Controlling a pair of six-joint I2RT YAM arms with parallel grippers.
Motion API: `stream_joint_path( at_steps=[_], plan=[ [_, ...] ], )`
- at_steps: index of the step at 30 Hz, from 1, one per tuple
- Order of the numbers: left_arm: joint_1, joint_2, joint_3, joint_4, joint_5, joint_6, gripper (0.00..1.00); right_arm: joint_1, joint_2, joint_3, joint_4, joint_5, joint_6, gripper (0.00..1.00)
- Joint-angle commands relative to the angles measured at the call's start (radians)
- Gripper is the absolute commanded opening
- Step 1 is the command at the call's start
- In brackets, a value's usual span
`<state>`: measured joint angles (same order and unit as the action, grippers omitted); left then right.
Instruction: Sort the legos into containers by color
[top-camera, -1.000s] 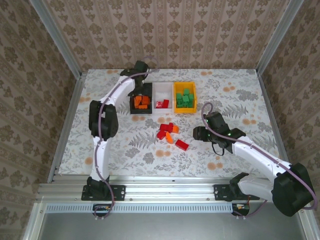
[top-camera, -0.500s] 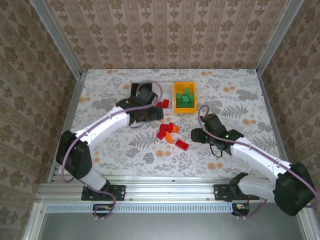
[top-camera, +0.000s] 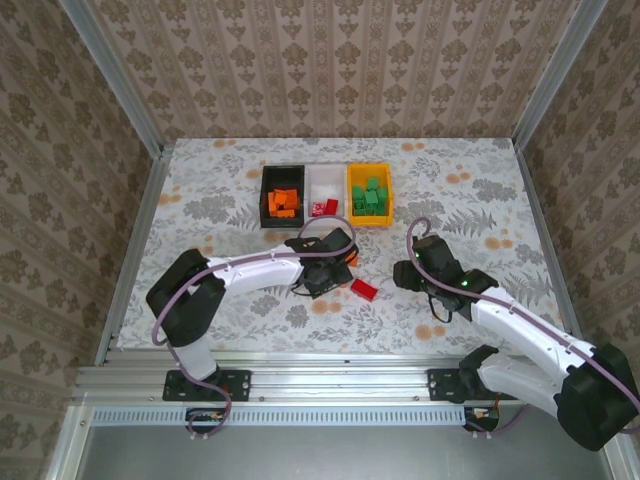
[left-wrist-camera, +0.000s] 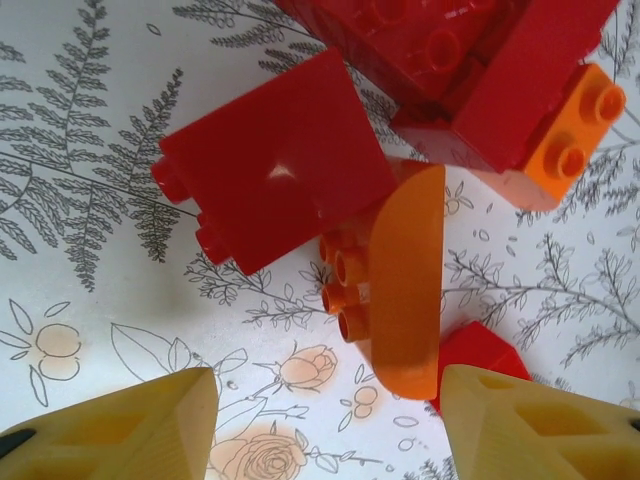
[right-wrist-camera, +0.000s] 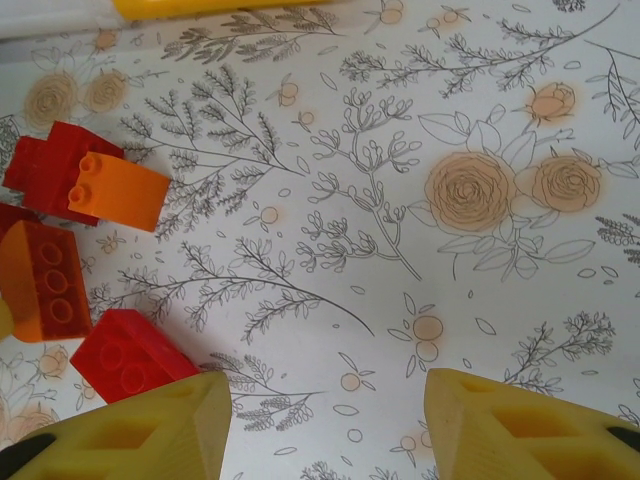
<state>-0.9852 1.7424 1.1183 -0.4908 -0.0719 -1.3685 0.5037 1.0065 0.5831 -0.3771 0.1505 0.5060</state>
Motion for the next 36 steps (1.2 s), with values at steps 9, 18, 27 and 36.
stream_joint_path(
  at_steps=[9, 18, 27, 36],
  plan=[
    [-0.001, 0.133, 0.111, 0.056, -0.012, 0.026, 0.54, -0.004, -0.011, -0.014, -0.011, -0.011, 0.013, 0.55],
    [0.006, 0.129, 0.056, 0.053, -0.031, 0.03, 0.27, -0.004, 0.003, -0.013, 0.002, -0.027, 0.005, 0.55],
    [-0.036, 0.049, 0.104, -0.021, -0.081, 0.134, 0.23, -0.004, 0.017, 0.006, 0.006, -0.026, -0.003, 0.55],
    [0.041, -0.162, 0.161, -0.121, -0.173, 0.369, 0.23, -0.004, 0.03, 0.019, 0.019, -0.035, -0.001, 0.54]
  ],
)
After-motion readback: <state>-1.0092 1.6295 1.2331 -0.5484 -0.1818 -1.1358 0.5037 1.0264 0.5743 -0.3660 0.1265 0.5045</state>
